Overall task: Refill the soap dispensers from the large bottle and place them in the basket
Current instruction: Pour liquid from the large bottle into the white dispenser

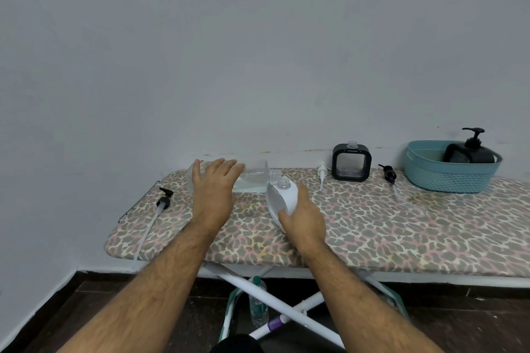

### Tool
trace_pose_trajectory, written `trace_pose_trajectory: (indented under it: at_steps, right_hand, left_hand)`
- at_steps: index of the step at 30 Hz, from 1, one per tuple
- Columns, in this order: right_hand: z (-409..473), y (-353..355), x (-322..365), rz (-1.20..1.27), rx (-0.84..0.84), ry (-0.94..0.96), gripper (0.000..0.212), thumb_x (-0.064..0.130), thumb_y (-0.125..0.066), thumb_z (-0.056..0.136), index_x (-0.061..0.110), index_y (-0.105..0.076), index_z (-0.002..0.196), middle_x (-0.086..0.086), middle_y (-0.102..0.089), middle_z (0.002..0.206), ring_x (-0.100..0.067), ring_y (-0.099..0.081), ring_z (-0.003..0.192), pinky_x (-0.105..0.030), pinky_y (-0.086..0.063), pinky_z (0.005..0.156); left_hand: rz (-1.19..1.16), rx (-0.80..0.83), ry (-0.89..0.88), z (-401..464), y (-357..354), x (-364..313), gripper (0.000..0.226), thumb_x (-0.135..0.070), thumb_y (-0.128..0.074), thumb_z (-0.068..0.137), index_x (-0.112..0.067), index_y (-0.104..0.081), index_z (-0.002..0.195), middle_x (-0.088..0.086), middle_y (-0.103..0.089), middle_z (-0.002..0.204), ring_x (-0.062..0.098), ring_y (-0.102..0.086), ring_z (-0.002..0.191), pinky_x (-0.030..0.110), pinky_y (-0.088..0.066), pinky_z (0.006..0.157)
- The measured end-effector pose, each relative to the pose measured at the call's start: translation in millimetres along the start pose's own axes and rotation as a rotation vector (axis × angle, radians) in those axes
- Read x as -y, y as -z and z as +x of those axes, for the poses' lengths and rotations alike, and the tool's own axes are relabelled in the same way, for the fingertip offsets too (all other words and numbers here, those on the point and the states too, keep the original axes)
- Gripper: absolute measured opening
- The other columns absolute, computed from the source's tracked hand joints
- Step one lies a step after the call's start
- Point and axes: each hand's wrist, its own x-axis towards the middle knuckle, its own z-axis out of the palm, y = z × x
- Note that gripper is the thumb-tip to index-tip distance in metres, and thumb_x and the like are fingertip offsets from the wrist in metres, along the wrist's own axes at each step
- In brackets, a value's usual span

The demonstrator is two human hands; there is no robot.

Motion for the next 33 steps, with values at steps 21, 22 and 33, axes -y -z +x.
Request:
trace_pose_trajectory:
  at_steps: [21,22,33]
  right_hand:
    - [-0.7,1.2,0.9,0.003,0.006,-0.009,0.071,0.036,-0.067,0.090,0.029,-0.027,0.148,-0.004,-0.067,0.120,-0.025,-0.066,0.101,-0.036,-0.057,0.078]
    - [-0.7,1.0,0.7,0.004,0.007,-0.009,0.071,0.037,-0.067,0.090,0.029,-0.027,0.148,-0.004,-0.067,0.120,-0.025,-0.067,0.101,-0.036,-0.056,0.078]
    - [-1.0,0.9,1.4,0.013,0.009,-0.006,0.072,0.037,-0.067,0.089,0.029,-0.027,0.149,-0.004,-0.067,0.120,-0.026,-0.067,0.100,-0.037,-0.057,0.077]
  left_hand:
    - [-0.025,-0.007,-0.007,2.3,2.6,-0.9,0.076,0.017,-0.074,0.060,-0.023,-0.065,0.124,0.001,-0.066,0.127,0.029,-0.055,0.124,0.062,-0.018,0.115]
    - [-0.027,-0.008,-0.008,2.4,2.7,-0.7,0.075,0.017,-0.073,0.060,-0.023,-0.065,0.124,0.001,-0.066,0.127,0.029,-0.055,0.124,0.062,-0.018,0.115]
    - [-0.027,0.000,-0.005,2.5,1.0,0.5,0.078,0.019,-0.072,0.059,-0.023,-0.064,0.125,0.001,-0.065,0.128,0.029,-0.054,0.126,0.062,-0.017,0.115]
